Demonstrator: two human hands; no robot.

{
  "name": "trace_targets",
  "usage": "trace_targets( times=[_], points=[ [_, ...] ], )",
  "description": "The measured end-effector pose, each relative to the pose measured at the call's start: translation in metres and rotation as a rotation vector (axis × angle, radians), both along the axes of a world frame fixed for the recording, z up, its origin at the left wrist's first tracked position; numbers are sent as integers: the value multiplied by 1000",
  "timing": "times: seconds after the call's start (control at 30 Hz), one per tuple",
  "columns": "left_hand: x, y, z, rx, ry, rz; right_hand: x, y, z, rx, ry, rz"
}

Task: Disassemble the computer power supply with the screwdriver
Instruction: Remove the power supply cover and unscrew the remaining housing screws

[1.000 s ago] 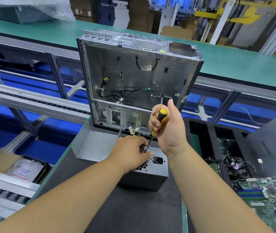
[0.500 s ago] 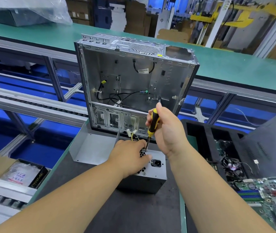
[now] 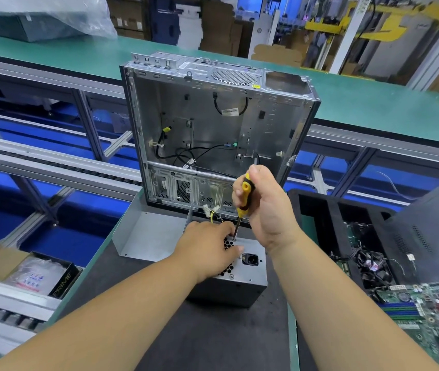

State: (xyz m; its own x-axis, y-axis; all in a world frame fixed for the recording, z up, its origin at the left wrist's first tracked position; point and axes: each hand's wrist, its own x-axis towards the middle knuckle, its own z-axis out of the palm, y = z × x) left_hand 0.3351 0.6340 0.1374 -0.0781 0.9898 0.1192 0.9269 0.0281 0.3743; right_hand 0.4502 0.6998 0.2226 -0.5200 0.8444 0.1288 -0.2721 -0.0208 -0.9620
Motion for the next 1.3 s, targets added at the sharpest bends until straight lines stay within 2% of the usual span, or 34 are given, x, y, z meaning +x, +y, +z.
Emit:
trace_targets(
  times=[0.13, 0.3, 0.53, 0.73, 0.87, 1.03, 1.2, 1.3],
  points=[
    [1, 1, -1, 18, 16, 11, 2, 3, 6, -62, -102, -76],
    [1, 1, -3, 27, 2, 10, -3, -1, 7, -162, 14, -110],
    [0, 3, -4, 5, -21, 15, -6, -3, 1, -130, 127, -49],
    [0, 3, -3, -23, -23, 21, -1, 2, 2, -40, -60, -35],
    [0, 2, -1, -40, -50, 38, 0, 5, 7, -26, -129, -123],
    [0, 1, 0, -34, -47, 27, -6, 0, 5, -193, 41, -131],
    [-1, 2, -1, -27, -45, 30, -7, -2, 1, -141, 121, -68],
    [-1, 2, 0, -32, -69, 21, -4, -1, 1, -115, 95, -26]
  ],
)
